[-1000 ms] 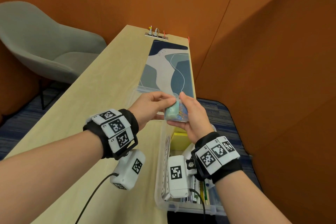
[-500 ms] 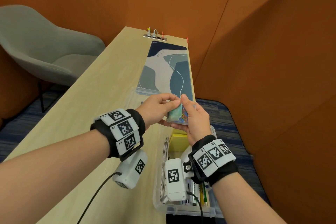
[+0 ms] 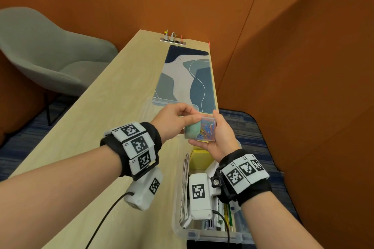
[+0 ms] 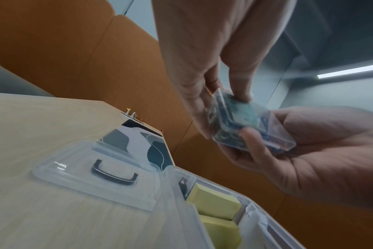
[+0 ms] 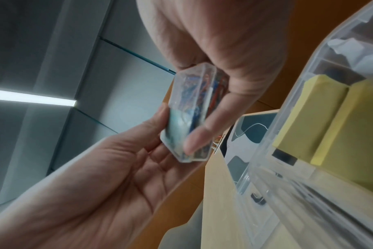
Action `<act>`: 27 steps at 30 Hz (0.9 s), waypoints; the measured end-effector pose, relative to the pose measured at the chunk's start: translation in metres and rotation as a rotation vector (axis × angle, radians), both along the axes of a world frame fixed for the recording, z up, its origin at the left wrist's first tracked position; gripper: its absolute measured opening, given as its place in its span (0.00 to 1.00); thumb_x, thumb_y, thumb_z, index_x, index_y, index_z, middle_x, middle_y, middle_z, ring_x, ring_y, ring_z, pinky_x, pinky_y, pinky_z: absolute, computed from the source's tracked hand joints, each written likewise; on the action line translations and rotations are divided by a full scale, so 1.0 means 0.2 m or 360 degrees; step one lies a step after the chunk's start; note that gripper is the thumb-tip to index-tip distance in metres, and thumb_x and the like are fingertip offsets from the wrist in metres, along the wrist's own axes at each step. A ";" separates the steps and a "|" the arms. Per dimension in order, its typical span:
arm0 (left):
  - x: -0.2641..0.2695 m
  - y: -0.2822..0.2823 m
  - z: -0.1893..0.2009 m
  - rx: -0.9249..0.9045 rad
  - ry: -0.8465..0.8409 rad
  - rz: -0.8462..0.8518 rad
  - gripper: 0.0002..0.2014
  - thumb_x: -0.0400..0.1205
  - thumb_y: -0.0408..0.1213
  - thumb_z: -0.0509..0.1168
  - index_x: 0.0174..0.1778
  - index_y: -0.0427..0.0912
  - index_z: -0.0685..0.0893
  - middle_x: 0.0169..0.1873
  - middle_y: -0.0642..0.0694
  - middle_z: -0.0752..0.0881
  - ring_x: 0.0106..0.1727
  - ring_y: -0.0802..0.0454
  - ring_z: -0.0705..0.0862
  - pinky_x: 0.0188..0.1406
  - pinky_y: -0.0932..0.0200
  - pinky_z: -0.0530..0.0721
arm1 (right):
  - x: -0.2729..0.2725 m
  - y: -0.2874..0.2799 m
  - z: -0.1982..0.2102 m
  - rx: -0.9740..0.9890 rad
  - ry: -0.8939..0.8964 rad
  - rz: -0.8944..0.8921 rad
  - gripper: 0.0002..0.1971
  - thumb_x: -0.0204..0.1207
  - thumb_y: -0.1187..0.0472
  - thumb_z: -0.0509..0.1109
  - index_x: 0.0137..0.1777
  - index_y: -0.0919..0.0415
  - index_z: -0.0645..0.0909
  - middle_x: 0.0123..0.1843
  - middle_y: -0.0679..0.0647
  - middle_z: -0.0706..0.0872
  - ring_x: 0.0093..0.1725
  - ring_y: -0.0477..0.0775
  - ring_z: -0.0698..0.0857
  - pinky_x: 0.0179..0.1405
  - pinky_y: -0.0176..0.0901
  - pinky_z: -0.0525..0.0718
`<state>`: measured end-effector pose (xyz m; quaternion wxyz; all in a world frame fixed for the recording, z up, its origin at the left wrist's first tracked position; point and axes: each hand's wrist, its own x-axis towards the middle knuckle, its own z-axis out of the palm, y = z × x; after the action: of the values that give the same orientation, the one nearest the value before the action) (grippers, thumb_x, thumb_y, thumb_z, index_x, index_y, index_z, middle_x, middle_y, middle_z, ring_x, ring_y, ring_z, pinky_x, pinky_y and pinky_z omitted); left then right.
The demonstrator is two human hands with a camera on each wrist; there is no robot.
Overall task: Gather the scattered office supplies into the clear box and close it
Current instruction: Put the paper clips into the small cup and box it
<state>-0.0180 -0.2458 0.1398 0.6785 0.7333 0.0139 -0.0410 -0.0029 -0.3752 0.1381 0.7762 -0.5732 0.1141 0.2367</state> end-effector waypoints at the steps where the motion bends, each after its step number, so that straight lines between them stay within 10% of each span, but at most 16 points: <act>1: 0.00 0.00 0.00 -0.0011 -0.0014 0.0018 0.06 0.79 0.33 0.67 0.36 0.44 0.81 0.36 0.46 0.84 0.38 0.51 0.83 0.45 0.50 0.85 | 0.00 0.00 -0.01 0.0012 -0.0023 -0.0009 0.24 0.83 0.43 0.51 0.55 0.60 0.80 0.44 0.60 0.86 0.40 0.60 0.87 0.29 0.46 0.87; 9: 0.03 0.02 0.00 0.0077 -0.0153 0.0150 0.09 0.74 0.39 0.73 0.45 0.38 0.89 0.44 0.38 0.89 0.45 0.45 0.86 0.44 0.53 0.87 | 0.00 0.01 -0.03 0.0055 -0.0316 -0.0085 0.15 0.79 0.54 0.65 0.59 0.64 0.78 0.45 0.61 0.85 0.39 0.57 0.87 0.24 0.40 0.86; 17: 0.01 0.04 0.02 0.0025 -0.0079 0.0053 0.06 0.76 0.37 0.70 0.45 0.53 0.86 0.45 0.47 0.84 0.48 0.48 0.86 0.49 0.50 0.88 | 0.03 0.00 0.00 0.0020 -0.0245 -0.0192 0.18 0.80 0.41 0.58 0.48 0.55 0.79 0.44 0.56 0.86 0.38 0.54 0.88 0.34 0.46 0.87; 27: 0.03 0.01 0.01 0.0105 -0.0219 0.0103 0.04 0.76 0.38 0.70 0.37 0.50 0.83 0.41 0.43 0.84 0.43 0.45 0.85 0.43 0.48 0.87 | 0.02 0.02 -0.01 -0.0125 -0.0374 -0.0231 0.23 0.78 0.39 0.59 0.51 0.61 0.78 0.39 0.57 0.85 0.29 0.53 0.87 0.23 0.43 0.87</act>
<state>-0.0126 -0.2441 0.1427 0.6544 0.7555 -0.0077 0.0318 0.0016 -0.3714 0.1366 0.7762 -0.6172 0.0726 0.1065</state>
